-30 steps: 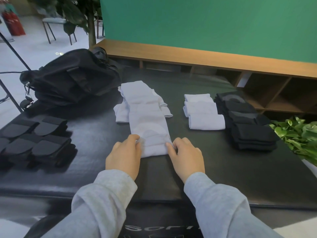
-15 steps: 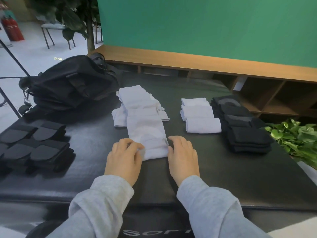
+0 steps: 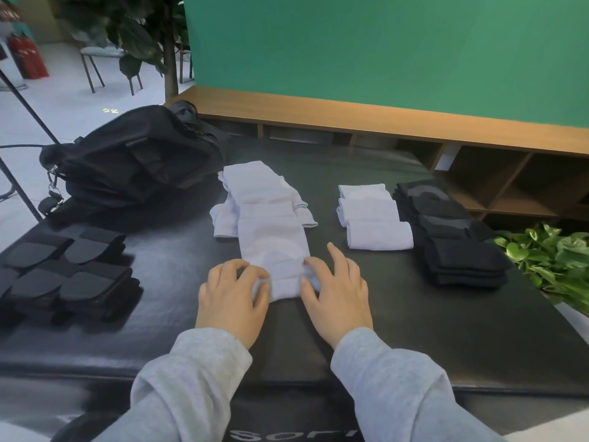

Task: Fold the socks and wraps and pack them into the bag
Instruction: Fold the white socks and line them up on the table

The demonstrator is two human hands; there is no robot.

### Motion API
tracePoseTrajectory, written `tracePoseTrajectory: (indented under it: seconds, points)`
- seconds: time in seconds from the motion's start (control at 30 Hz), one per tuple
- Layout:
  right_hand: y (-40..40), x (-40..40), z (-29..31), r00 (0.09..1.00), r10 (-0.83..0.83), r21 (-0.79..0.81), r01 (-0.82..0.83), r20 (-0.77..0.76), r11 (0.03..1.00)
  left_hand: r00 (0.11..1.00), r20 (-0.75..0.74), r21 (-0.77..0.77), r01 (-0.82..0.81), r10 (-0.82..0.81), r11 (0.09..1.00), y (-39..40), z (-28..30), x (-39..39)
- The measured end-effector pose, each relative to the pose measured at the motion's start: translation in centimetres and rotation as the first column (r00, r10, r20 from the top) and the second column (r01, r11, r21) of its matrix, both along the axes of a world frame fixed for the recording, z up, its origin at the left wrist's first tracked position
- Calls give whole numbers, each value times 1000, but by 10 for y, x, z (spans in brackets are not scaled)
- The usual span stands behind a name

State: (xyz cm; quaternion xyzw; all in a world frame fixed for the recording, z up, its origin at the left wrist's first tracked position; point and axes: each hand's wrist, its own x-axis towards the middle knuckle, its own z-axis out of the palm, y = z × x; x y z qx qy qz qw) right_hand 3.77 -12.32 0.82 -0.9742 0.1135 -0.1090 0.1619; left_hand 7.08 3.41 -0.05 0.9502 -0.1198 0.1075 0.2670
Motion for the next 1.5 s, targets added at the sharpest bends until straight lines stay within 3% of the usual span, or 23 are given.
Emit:
tracePoseTrajectory:
  seconds: [0.13,0.33,0.63,0.8,0.9,0.97,1.17,1.33,1.43,1.5]
  points:
    - [-1,1,1,999,-7,-7,7,-33,1000,999,28,0,-32,32,999,1,-2,0]
    - [-3,1,-1,1000,2,17,-2,22,1000,988,147,16,51,-53,999,0,-6,1]
    - [2,-8,-6,923,290,-7,-298,251,955,1000,-18,168,17,-14,986,-1,-3,2]
    - [2,-4,-7,933,89,30,-106,347,994,990,97,12,102,-103,995,0,-6,0]
    - [1,-3,-4,979,-64,25,60,195,998,961,224,76,151,-164,986,0,-11,-1]
    - [1,-3,-3,987,-78,-26,82,138,996,957,242,87,144,-161,986,-1,-13,0]
    - [7,-9,0,979,90,-99,-72,184,992,986,167,64,-42,31,997,-3,-10,2]
    - [8,-24,-6,859,381,-222,-320,341,921,974,220,66,-64,48,996,-3,-18,5]
    - [3,-33,-8,899,174,-93,-150,401,984,978,204,72,-49,34,996,-1,-20,5]
    - [3,-36,-4,968,-3,-45,15,253,999,980,199,79,-34,18,996,-1,-19,4]
